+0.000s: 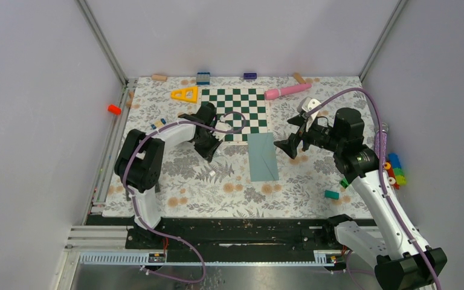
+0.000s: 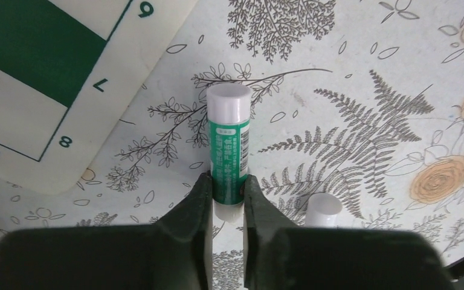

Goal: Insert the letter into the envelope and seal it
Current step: Pick up the solid glue from the center of the board.

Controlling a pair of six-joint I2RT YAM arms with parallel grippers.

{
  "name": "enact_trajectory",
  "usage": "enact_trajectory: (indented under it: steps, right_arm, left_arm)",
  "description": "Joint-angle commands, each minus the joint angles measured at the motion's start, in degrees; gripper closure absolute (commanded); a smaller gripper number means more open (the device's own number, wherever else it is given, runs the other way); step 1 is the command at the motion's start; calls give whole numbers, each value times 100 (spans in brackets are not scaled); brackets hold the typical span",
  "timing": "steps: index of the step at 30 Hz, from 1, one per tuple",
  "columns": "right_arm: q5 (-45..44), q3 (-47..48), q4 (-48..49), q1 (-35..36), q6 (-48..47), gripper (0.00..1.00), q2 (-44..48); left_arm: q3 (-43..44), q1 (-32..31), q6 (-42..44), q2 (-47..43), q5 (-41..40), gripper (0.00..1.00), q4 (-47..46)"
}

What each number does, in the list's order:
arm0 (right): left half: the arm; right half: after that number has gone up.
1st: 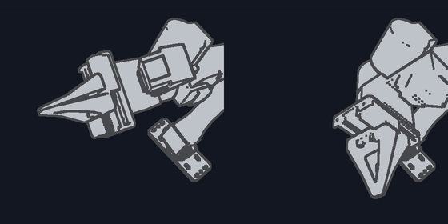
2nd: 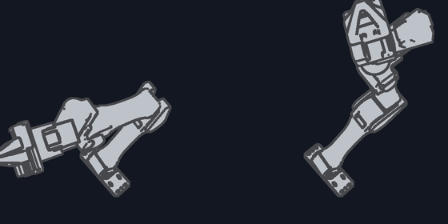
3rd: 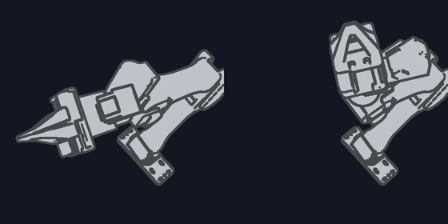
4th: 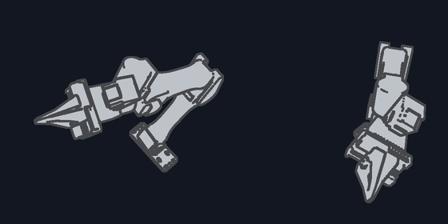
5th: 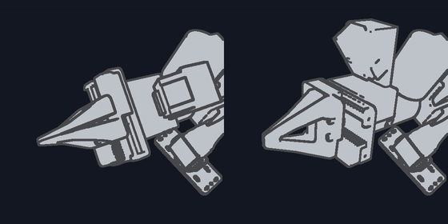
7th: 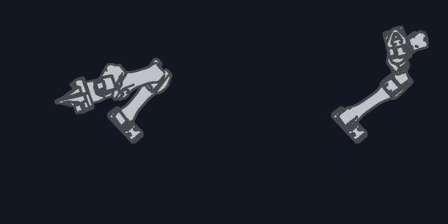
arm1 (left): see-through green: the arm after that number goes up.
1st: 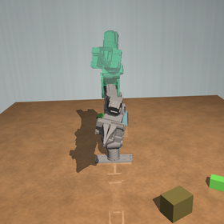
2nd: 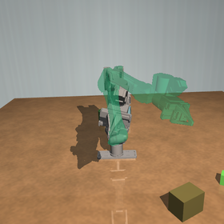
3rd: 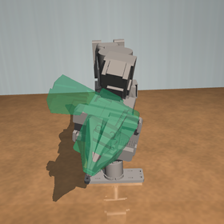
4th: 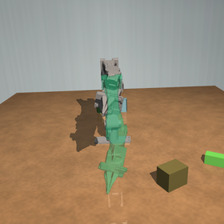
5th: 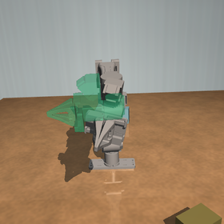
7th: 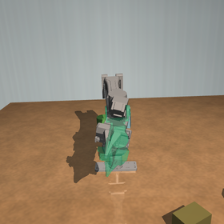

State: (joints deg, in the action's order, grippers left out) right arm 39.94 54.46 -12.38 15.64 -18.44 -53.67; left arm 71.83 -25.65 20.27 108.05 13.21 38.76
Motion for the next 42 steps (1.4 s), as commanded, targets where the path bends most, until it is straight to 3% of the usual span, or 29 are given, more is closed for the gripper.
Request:
enact_trajectory:
  steps: [1,6,11,16,19,27,42]
  right_arm:
    - [-48,-12,144,-8,10,2,35]
    - [-25,53,328,-62,721,1,-213]
    - [489,503,229,-299,2311,2,-972]
    - [1667,815,185,-386,4086,16,-2137]
    - [2045,630,768,-386,4761,22,-2522]
    - [2166,206,1743,-277,5498,22,-2775]
    - [1787,311,1360,383,5027,29,-3246]
  left_arm:
    - [-103,10,3,-324,319,100,-125]
    - [102,-21,150,-1025,462,100,-103]
    - [435,-379,276,-2116,538,100,-36]
    - [309,-1144,546,-2922,404,100,-36]
    - [153,-1453,568,-2939,342,100,-36]
    - [213,-1894,557,-2497,-33,100,-36]
    - [155,-2100,526,-2359,-114,100,-88]
